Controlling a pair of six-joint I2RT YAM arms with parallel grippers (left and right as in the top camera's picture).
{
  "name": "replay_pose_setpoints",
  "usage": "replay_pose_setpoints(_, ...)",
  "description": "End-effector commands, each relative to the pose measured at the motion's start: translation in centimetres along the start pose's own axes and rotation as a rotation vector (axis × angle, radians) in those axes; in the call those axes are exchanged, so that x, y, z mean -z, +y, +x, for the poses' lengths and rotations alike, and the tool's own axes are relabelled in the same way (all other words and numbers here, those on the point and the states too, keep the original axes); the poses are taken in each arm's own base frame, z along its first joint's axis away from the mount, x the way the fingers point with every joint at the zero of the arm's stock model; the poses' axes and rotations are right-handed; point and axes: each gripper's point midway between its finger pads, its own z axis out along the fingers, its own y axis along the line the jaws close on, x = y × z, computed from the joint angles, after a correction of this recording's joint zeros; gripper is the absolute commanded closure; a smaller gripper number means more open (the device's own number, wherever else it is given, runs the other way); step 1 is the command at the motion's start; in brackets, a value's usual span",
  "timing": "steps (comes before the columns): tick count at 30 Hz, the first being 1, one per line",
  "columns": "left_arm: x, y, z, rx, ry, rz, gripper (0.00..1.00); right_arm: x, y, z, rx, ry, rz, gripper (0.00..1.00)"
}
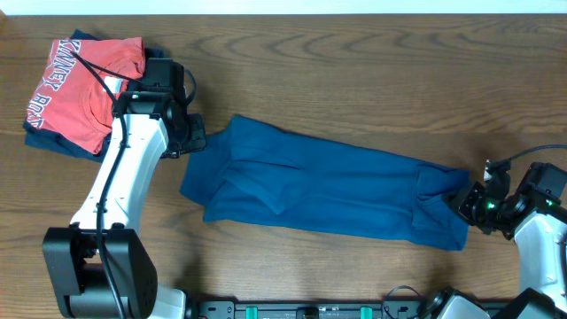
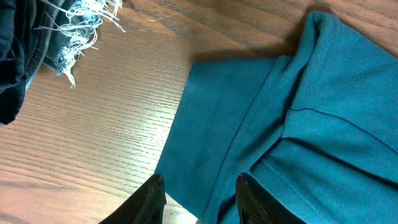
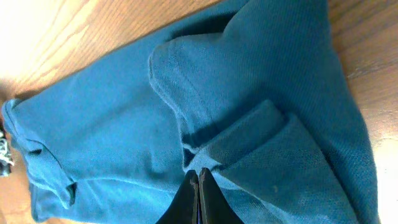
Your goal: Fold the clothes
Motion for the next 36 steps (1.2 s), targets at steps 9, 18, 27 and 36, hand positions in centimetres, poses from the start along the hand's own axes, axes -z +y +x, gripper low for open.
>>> replay_pose_setpoints(9, 0.9, 0.1, -0.6, -0.004, -0.029, 0.006, 0.61, 0.4, -2.4, -3.7, 0.042, -0.152, 0.149, 0.42)
replay_pose_setpoints(18, 0.9, 0.1, -0.6, -0.004, -0.029, 0.006, 0.61, -2.5, -3.4, -1.6, -0.026, -0.004, 0.107, 0.7)
replay_pose_setpoints(27, 0.9, 0.1, -0.6, -0.004, -0.03, 0.006, 0.61, -1.2, -0.3, -1.4, 0.044, -0.025, -0.022, 0.99)
replay_pose_setpoints(36, 0.9, 0.0, -0.7, -0.003, -0.035, 0.007, 0.61, 1.8, 0.2, 1.0, 0.038, -0.025, 0.051, 0.97)
